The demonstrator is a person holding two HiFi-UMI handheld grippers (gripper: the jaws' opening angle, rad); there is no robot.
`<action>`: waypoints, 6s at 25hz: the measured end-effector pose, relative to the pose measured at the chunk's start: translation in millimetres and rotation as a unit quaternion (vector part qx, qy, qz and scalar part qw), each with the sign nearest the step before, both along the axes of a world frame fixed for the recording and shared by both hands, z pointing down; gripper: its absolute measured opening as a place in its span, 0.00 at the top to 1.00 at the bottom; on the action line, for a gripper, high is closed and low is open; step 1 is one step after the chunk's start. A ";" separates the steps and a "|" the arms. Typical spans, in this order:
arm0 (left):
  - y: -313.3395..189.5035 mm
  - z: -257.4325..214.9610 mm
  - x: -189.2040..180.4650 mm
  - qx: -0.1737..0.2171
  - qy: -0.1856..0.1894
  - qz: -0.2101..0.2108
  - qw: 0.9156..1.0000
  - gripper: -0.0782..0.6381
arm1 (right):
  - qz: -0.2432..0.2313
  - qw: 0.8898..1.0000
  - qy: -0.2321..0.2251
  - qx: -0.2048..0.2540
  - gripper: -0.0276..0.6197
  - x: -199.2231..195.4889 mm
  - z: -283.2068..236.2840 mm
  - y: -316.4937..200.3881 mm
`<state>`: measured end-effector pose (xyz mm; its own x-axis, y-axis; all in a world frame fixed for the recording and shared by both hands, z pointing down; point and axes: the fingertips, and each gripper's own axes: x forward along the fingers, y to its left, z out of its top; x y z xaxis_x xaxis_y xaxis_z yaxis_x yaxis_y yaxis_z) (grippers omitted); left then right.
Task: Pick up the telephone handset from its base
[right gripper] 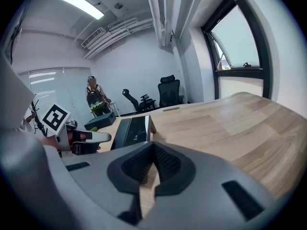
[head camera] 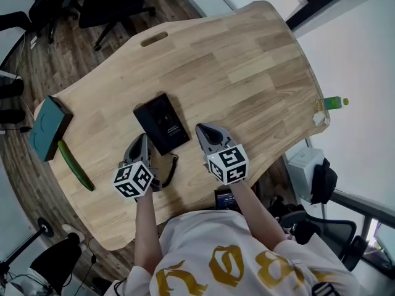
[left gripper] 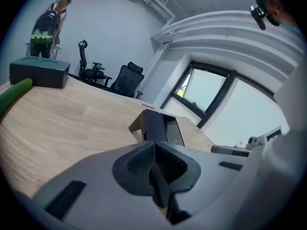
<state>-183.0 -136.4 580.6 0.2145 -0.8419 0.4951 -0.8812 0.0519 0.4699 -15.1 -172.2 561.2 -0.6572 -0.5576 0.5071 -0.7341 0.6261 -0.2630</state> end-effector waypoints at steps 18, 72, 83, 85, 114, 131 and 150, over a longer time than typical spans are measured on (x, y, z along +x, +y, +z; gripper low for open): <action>-11.4 19.8 15.1 -0.015 0.115 0.020 0.993 0.69 | -0.006 1.000 0.002 -0.029 0.95 -6.1 23.7 -9.9; -3.4 -10.0 17.0 0.000 0.273 0.021 0.962 0.79 | 0.005 1.000 -0.014 0.001 0.95 -4.2 -8.9 -6.9; 3.4 -39.3 27.3 0.034 0.273 0.051 0.960 0.79 | -0.001 0.999 -0.025 0.027 0.95 -8.6 -32.5 2.7; 7.4 -41.6 27.2 0.040 0.271 0.054 0.960 0.79 | -0.002 0.999 -0.028 0.032 0.95 -8.8 -36.9 7.1; 88.4 -108.7 61.2 0.122 0.290 0.132 0.940 0.79 | 0.003 0.994 -0.047 0.096 0.95 1.6 -82.5 83.4; 110.0 -138.4 53.4 0.165 0.291 0.152 0.930 0.79 | 0.017 0.989 -0.050 0.141 0.95 -3.5 -113.4 92.2; 101.4 -142.8 47.0 0.175 0.292 0.147 0.929 0.79 | 0.021 0.988 -0.045 0.150 0.95 2.4 -115.4 85.0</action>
